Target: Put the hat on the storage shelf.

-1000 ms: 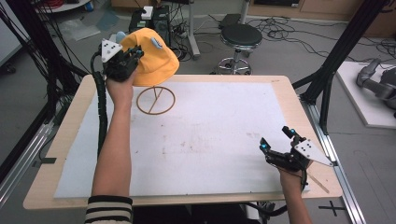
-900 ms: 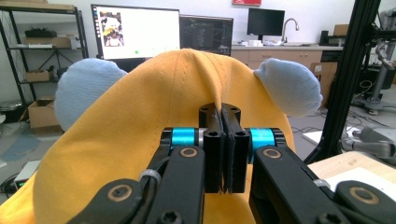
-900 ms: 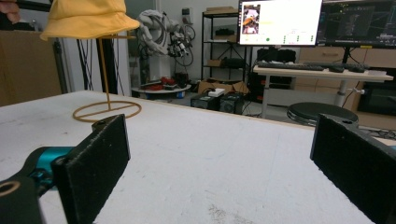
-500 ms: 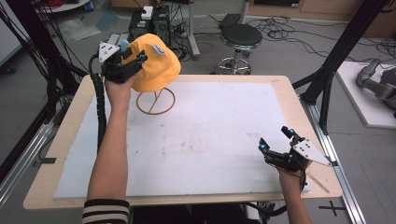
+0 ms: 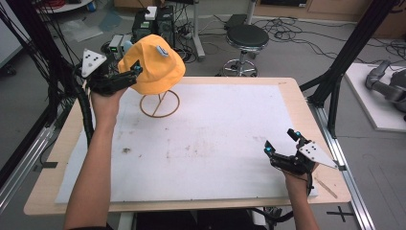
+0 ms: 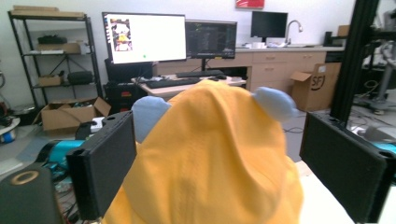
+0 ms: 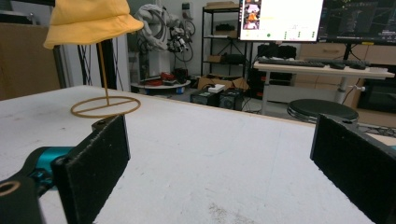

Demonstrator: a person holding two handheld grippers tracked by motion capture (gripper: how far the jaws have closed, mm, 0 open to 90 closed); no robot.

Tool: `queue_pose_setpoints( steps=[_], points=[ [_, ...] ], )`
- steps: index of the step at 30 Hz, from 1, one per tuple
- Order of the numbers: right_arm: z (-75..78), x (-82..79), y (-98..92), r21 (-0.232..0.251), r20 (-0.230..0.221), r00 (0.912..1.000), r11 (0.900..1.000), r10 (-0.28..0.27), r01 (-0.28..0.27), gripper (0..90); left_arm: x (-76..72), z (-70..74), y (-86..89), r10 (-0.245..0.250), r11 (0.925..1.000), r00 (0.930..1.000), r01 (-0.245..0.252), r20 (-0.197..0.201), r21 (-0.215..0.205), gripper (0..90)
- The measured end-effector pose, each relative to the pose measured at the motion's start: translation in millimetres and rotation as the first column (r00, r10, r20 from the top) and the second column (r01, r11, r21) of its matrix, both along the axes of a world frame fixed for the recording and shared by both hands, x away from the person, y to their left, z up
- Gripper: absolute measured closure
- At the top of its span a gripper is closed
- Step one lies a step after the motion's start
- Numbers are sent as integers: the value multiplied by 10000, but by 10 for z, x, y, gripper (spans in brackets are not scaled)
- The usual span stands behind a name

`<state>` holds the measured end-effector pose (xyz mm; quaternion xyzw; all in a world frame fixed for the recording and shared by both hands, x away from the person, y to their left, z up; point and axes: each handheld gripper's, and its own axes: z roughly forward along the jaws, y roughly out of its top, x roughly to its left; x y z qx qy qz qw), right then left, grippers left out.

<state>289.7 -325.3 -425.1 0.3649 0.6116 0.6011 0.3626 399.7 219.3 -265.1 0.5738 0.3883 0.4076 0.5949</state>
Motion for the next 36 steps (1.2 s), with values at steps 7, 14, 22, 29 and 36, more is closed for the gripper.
queue_pose_setpoints(
  steps=[7,14,22,29,36],
  points=[
    [3,-3,-18,18,-26,9999,9999,-105,105,43,-454,-71,146,-139,9999,9989,139,438,12,106],
    [5,5,-28,150,-79,9998,9997,-180,181,41,-872,-225,389,320,9995,9987,-322,401,38,101],
    [11,17,-44,218,-2,9997,9995,-233,233,40,-1335,-521,566,830,9957,9963,-839,215,406,101],
    [14,11,-68,244,-18,9998,9995,-184,184,39,-1503,-821,657,1171,9930,9931,-1171,76,121,101],
    [15,5,-61,279,-26,9999,9995,-168,169,39,-1540,-1266,834,1201,9921,9927,-1202,-40,-370,101]
  ],
)
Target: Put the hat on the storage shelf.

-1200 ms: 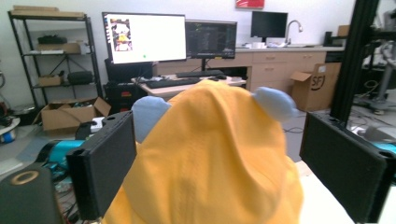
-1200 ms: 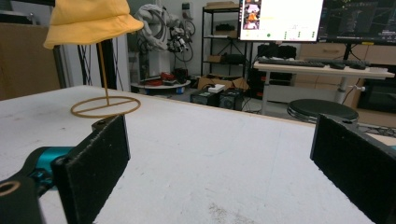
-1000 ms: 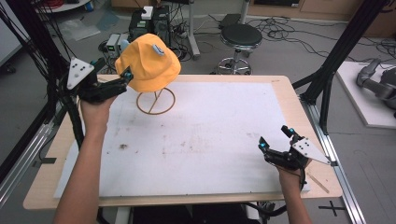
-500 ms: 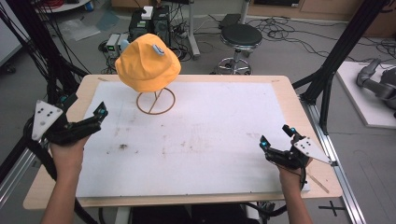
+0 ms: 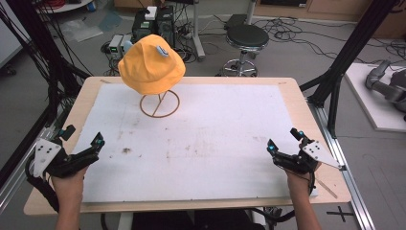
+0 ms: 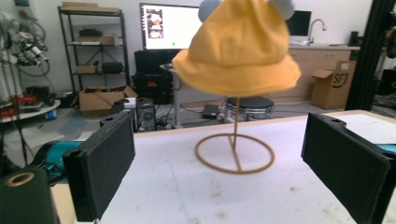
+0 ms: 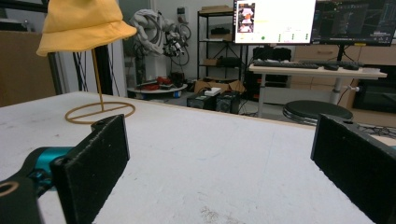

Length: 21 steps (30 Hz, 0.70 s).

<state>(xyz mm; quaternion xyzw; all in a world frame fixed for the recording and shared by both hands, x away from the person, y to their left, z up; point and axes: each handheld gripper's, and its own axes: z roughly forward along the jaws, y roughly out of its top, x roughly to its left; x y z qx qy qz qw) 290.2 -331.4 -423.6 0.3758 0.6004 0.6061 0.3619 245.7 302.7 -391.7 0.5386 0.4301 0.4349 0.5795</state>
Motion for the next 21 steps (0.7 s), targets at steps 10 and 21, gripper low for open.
queue_pose_setpoints(
  steps=[10,21],
  points=[
    [-4,9,-4,-71,3,10000,10000,-65,65,40,6,-287,142,435,9991,9989,-435,-183,-2,101],
    [-11,24,-7,-114,-146,9999,9999,-89,87,39,12,-347,147,559,9984,9977,-559,-387,2,101]
  ],
)
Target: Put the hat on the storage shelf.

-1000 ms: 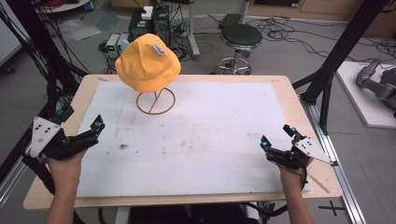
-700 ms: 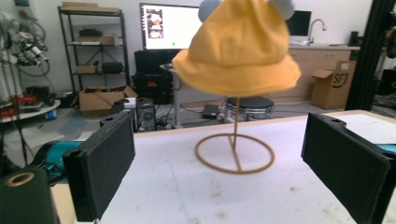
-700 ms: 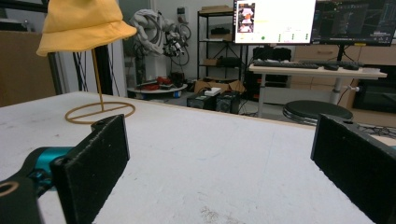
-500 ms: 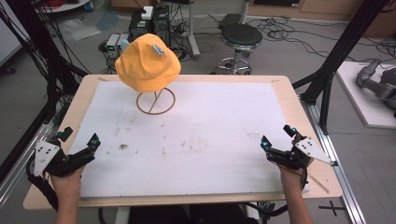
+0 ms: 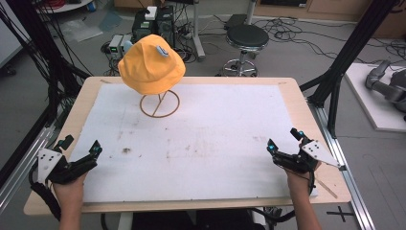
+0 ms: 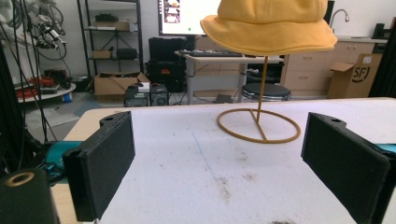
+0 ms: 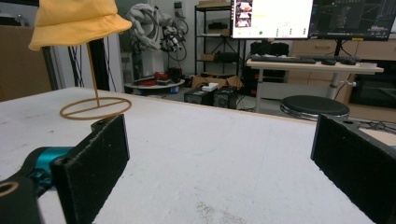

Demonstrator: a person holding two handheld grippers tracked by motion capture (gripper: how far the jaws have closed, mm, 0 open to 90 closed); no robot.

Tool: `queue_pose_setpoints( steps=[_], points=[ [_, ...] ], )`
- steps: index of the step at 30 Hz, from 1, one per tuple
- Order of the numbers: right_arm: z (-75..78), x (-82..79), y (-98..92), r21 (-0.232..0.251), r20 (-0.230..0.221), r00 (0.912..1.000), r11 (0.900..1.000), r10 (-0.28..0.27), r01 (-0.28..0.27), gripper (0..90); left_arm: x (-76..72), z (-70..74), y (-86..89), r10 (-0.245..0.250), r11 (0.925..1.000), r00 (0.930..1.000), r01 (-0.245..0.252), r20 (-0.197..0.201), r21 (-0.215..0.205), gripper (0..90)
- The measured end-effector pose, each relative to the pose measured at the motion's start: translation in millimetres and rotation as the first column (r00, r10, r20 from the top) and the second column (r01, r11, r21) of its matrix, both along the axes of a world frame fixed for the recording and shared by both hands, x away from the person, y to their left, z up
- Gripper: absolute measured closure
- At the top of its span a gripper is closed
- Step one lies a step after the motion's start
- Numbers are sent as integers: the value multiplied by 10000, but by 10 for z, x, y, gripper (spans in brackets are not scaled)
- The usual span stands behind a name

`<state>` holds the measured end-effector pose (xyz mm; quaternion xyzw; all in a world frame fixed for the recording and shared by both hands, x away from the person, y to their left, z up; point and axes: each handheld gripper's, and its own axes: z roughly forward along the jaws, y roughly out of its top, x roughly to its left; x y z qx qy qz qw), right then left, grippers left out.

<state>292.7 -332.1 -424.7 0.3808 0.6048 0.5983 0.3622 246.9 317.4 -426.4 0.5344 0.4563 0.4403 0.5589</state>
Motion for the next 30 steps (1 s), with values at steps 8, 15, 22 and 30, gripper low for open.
queue_pose_setpoints(
  steps=[8,15,22,30],
  points=[
    [5,-23,-9,77,-4,10000,10000,-6,6,39,1,16,-3,5,10000,10000,-5,18,-3,101],
    [3,-26,0,28,28,10000,10000,14,-14,39,-5,37,-6,5,10000,10000,-5,76,-8,101],
    [4,-28,0,-24,57,10000,10000,20,-20,39,17,38,-40,-134,9999,9999,134,43,41,101],
    [3,-27,-2,-9,28,10000,10000,-13,13,39,31,48,-48,-191,9997,9998,191,-13,126,101]
  ],
)
